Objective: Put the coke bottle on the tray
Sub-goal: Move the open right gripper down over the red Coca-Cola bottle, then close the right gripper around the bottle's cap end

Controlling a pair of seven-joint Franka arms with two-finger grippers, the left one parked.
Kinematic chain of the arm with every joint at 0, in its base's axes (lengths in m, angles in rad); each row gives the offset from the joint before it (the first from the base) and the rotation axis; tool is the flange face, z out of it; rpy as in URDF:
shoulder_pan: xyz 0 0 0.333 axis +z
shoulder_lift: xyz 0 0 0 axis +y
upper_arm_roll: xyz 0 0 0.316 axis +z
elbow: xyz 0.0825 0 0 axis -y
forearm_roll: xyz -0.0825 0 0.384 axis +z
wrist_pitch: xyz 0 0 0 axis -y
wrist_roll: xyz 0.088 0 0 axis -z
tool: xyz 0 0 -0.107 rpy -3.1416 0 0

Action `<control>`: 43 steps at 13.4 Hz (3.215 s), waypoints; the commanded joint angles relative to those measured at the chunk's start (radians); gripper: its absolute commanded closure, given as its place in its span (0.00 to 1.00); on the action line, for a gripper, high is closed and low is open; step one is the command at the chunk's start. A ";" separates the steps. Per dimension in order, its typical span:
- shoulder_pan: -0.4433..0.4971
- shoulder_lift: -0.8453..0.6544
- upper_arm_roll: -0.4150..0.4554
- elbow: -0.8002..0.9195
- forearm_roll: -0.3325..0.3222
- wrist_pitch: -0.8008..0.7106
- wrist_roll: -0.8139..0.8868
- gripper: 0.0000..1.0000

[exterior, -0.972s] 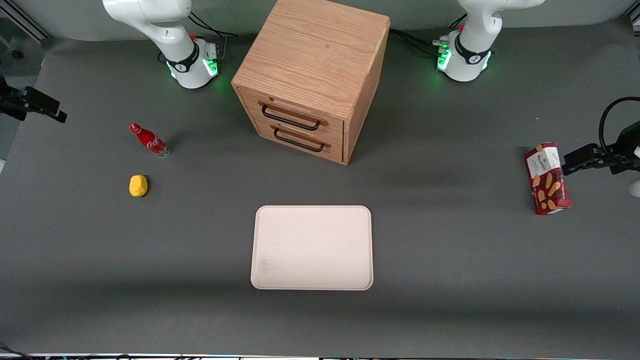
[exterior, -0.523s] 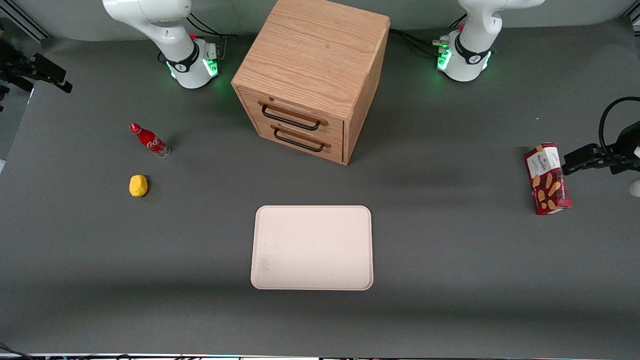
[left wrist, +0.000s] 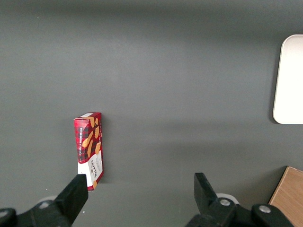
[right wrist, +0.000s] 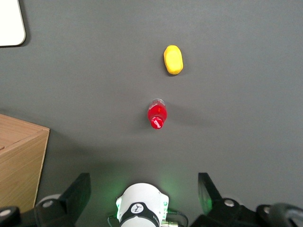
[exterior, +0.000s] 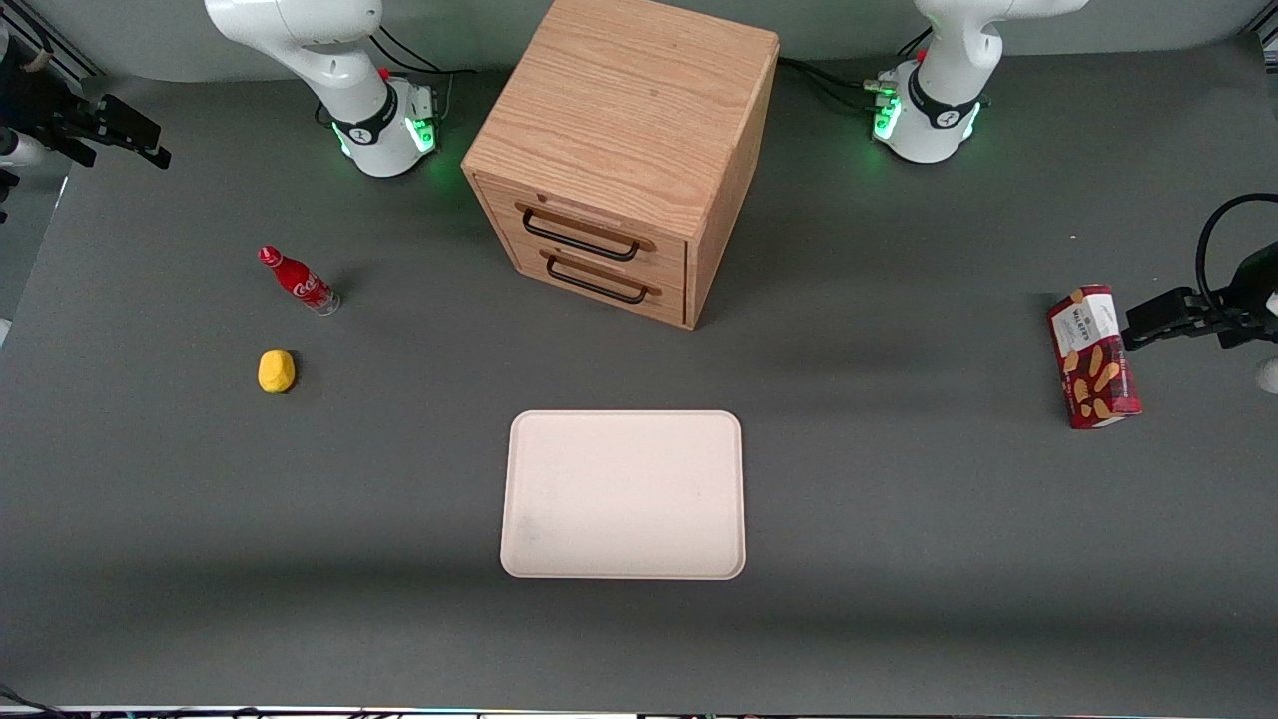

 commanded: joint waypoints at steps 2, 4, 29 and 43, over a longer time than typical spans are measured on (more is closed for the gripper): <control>0.006 -0.026 -0.022 -0.106 -0.028 0.097 -0.011 0.00; 0.004 -0.026 -0.026 -0.160 -0.030 0.152 -0.011 0.00; -0.016 0.084 -0.095 -0.669 -0.031 0.838 -0.014 0.00; -0.016 0.074 -0.101 -0.665 -0.036 0.736 -0.019 1.00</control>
